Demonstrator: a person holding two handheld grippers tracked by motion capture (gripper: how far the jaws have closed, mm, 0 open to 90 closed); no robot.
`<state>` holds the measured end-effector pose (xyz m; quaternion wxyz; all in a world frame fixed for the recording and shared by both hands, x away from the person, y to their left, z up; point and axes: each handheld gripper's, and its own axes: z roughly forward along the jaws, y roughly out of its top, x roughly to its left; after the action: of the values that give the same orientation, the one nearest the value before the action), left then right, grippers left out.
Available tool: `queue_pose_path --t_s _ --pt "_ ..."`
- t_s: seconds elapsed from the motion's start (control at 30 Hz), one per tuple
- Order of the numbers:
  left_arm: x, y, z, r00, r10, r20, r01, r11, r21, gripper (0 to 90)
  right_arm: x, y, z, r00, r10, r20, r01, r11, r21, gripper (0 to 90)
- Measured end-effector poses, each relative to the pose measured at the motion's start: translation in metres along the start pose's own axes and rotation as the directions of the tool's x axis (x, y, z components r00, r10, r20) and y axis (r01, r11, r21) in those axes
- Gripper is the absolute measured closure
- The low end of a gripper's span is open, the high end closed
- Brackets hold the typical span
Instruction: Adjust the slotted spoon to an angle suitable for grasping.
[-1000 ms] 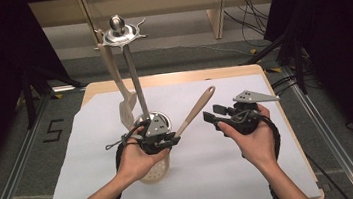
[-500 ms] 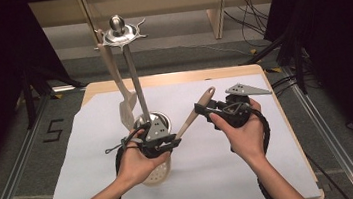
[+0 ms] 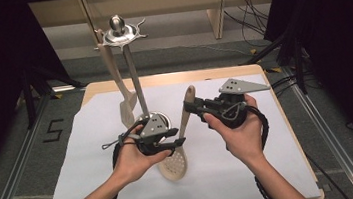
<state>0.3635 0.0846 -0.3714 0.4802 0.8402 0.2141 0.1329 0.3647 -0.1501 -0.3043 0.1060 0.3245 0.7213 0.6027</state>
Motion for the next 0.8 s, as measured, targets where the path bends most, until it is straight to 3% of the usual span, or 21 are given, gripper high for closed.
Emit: queue_pose_path --t_s 0.03,0.1,0.17,0.2,0.23,0.27,0.33,0.37,0.4,0.47,0.53,0.6,0.63,0.8 --pt "0.000 0.001 -0.003 0.9999 -0.006 0.016 0.006 0.9999 -0.016 51.5 -0.002 0.001 0.001 0.9995 -0.028 -0.016 0.028 0.9996 0.002 75.0" --pt "0.002 0.003 -0.009 0.9985 0.010 0.054 -0.009 0.9997 -0.024 49.7 -0.002 0.001 0.000 0.9988 -0.037 -0.033 0.038 0.9993 0.008 75.0" --pt "0.006 0.004 -0.013 0.9950 0.032 0.094 -0.029 0.9990 -0.033 48.5 -0.005 0.000 0.001 0.9948 -0.078 -0.066 0.079 0.9967 0.016 75.1" --pt "0.007 0.004 -0.014 0.9936 0.013 0.112 -0.009 0.9994 -0.034 48.5 -0.003 -0.002 0.002 0.9950 -0.053 -0.084 0.055 0.9983 0.021 75.0" --pt "0.009 0.004 -0.015 0.9913 0.007 0.131 -0.002 0.9994 -0.035 48.5 -0.004 -0.002 0.002 0.9917 -0.080 -0.100 0.082 0.9966 0.010 75.1" --pt "0.012 0.004 -0.016 0.9898 0.019 0.141 -0.015 0.9994 -0.032 48.8 -0.003 -0.001 0.002 0.9895 -0.097 -0.108 0.099 0.9950 0.015 75.1" --pt "0.014 0.003 -0.017 0.9876 -0.013 0.156 0.018 0.9994 -0.029 49.6 -0.001 0.000 0.002 0.9863 -0.098 -0.133 0.101 0.9947 0.019 75.1" --pt "0.015 0.003 -0.017 0.9851 -0.012 0.172 0.018 0.9992 -0.036 50.4 0.001 0.000 0.001 0.9862 -0.082 -0.144 0.087 0.9958 0.029 75.0" --pt "0.017 0.004 -0.018 0.9847 0.010 0.174 -0.004 0.9993 -0.036 50.8 0.000 0.001 0.003 0.9817 -0.111 -0.155 0.116 0.9931 0.019 75.0" --pt "0.017 0.005 -0.017 0.9792 -0.022 0.202 0.034 0.9980 -0.054 51.8 0.003 0.002 0.004 0.9789 -0.117 -0.168 0.121 0.9924 0.017 75.1" --pt "0.019 0.007 -0.018 0.9768 0.013 0.214 0.001 0.9978 -0.066 53.6 0.005 0.004 0.004 0.9753 -0.131 -0.178 0.135 0.9907 0.011 75.1" --pt "0.017 0.008 -0.018 0.9730 -0.006 0.231 0.022 0.9973 -0.071 55.5 0.007 0.005 0.006 0.9716 -0.147 -0.185 0.151 0.9886 0.003 75.1" --pt "0.019 0.009 -0.018 0.9728 0.025 0.230 -0.007 0.9971 -0.075 56.3 0.008 0.005 0.006 0.9691 -0.152 -0.194 0.155 0.9879 0.000 75.1" --pt "0.020 0.010 -0.018 0.9629 0.042 0.267 -0.016 0.9950 -0.099 65.5 0.013 0.008 0.006 0.9628 -0.164 -0.215 0.166 0.9860 -0.008 75.1"
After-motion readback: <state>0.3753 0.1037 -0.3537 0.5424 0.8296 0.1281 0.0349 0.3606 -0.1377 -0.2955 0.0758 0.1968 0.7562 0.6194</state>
